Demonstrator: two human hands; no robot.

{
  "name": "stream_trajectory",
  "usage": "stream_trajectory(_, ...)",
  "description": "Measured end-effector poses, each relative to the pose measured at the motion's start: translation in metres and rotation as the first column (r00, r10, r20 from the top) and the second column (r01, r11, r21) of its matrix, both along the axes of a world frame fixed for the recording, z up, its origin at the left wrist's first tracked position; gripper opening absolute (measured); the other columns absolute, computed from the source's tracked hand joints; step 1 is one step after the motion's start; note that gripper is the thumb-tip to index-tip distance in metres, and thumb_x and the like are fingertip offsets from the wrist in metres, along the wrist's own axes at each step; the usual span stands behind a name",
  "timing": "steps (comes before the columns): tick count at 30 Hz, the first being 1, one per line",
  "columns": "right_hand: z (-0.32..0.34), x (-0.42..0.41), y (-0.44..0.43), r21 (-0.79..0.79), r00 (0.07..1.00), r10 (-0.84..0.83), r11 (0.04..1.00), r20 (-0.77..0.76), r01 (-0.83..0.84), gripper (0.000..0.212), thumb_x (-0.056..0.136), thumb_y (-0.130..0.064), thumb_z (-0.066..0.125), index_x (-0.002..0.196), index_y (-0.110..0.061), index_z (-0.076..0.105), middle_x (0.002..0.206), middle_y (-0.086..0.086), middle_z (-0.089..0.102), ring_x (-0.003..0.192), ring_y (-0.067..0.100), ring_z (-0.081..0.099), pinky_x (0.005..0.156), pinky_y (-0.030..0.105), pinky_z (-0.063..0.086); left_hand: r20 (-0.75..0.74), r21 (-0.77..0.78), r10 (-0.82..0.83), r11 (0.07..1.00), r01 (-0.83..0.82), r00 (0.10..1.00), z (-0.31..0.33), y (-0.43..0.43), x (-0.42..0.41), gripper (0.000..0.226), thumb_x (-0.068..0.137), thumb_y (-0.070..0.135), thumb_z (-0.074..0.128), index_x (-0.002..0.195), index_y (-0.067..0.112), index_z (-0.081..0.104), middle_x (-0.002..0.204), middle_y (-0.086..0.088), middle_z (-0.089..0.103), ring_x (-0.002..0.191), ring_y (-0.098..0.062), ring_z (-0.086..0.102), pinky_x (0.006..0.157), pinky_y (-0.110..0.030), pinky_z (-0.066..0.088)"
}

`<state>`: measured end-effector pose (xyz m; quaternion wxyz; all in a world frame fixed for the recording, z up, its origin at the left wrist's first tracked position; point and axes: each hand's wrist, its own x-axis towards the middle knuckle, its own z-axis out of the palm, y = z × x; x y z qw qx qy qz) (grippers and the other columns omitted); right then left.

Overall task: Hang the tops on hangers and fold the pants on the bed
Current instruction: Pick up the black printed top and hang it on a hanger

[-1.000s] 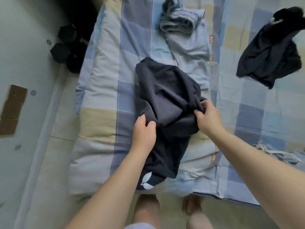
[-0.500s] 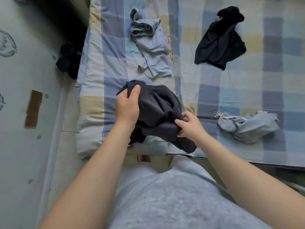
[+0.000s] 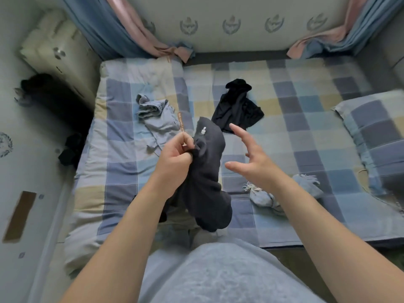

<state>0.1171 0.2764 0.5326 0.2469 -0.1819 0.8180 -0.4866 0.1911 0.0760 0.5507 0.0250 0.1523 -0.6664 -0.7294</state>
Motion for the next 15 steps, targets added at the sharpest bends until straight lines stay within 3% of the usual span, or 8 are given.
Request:
stream_trajectory(3, 0.013, -0.005, 0.011, 0.044, 0.997, 0.068, 0.997, -0.033, -0.067, 0.09, 0.081, -0.009, 0.067, 0.147, -0.057, 0.028, 0.161, -0.018, 0.018, 0.15, 0.008, 0.011, 0.122, 0.043, 0.018, -0.038, 0.018, -0.105, 0.994, 0.106, 0.994, 0.02, 0.015, -0.01, 0.053, 0.068, -0.02, 0.026, 0.083, 0.013, 0.064, 0.078, 0.0, 0.065, 0.075, -0.02, 0.058, 0.065, -0.027, 0.045)
stream_trajectory(6, 0.013, -0.013, 0.02, 0.213, 0.992, 0.114, 0.972, -0.06, -0.099, 0.091, 0.074, -0.019, 0.063, 0.146, -0.059, 0.025, 0.164, -0.019, 0.009, 0.152, 0.011, 0.001, 0.122, 0.053, 0.009, -0.096, 0.084, -0.201, 0.974, 0.21, 0.975, 0.047, 0.021, -0.021, 0.05, 0.058, -0.01, 0.028, 0.065, 0.015, 0.07, 0.071, -0.001, 0.066, 0.067, -0.014, 0.063, 0.061, -0.019, 0.049)
stream_trajectory(8, 0.007, -0.021, 0.026, 0.366, 0.984, 0.153, 0.924, -0.092, -0.11, 0.076, 0.076, -0.028, 0.068, 0.14, -0.054, 0.037, 0.165, -0.017, 0.008, 0.153, 0.015, -0.001, 0.121, 0.054, 0.004, -0.117, 0.109, -0.204, 0.97, 0.217, 0.972, 0.063, 0.021, -0.029, 0.045, 0.055, -0.008, 0.028, 0.059, 0.015, 0.067, 0.065, -0.001, 0.061, 0.058, -0.012, 0.057, 0.053, -0.018, 0.044)
stream_trajectory(10, 0.003, -0.029, 0.032, 0.464, 0.982, 0.133, 0.884, -0.136, -0.055, 0.04, 0.081, -0.04, 0.073, 0.115, -0.047, 0.053, 0.163, -0.014, 0.018, 0.153, 0.017, 0.005, 0.12, 0.055, 0.002, -0.131, 0.074, -0.183, 0.978, 0.194, 0.974, 0.073, 0.019, -0.038, 0.042, 0.055, -0.006, 0.029, 0.058, 0.017, 0.064, 0.065, -0.007, 0.052, 0.058, -0.02, 0.046, 0.053, -0.023, 0.032)
stream_trajectory(11, 0.003, -0.033, 0.035, 0.493, 0.983, 0.101, 0.87, -0.154, -0.012, 0.025, 0.083, -0.046, 0.072, 0.101, -0.042, 0.055, 0.158, -0.013, 0.03, 0.15, 0.018, 0.016, 0.119, 0.056, 0.003, -0.136, 0.045, -0.16, 0.985, 0.168, 0.978, 0.075, 0.017, -0.042, 0.04, 0.055, -0.005, 0.029, 0.057, 0.017, 0.063, 0.068, -0.009, 0.047, 0.06, -0.026, 0.038, 0.055, -0.028, 0.023)
stream_trajectory(13, 0.005, -0.04, 0.045, 0.504, 0.983, 0.029, 0.861, -0.184, 0.069, 0.026, 0.084, -0.052, 0.07, 0.083, -0.031, 0.055, 0.121, -0.013, 0.061, 0.123, 0.02, 0.049, 0.115, 0.058, 0.011, -0.143, 0.005, -0.093, 0.996, 0.094, 0.985, 0.078, 0.017, -0.051, 0.04, 0.055, -0.005, 0.03, 0.057, 0.019, 0.062, 0.07, -0.011, 0.043, 0.064, -0.029, 0.03, 0.059, -0.037, 0.015)
stream_trajectory(15, 0.015, -0.047, 0.058, 0.478, 0.982, -0.034, 0.87, -0.185, 0.12, 0.032, 0.085, -0.051, 0.071, 0.074, -0.027, 0.052, 0.081, -0.01, 0.061, 0.087, 0.019, 0.058, 0.103, 0.05, 0.033, -0.154, -0.038, -0.031, 0.999, 0.025, 0.988, 0.076, 0.017, -0.057, 0.041, 0.055, -0.006, 0.03, 0.058, 0.02, 0.062, 0.065, -0.009, 0.046, 0.061, -0.026, 0.033, 0.056, -0.033, 0.02)
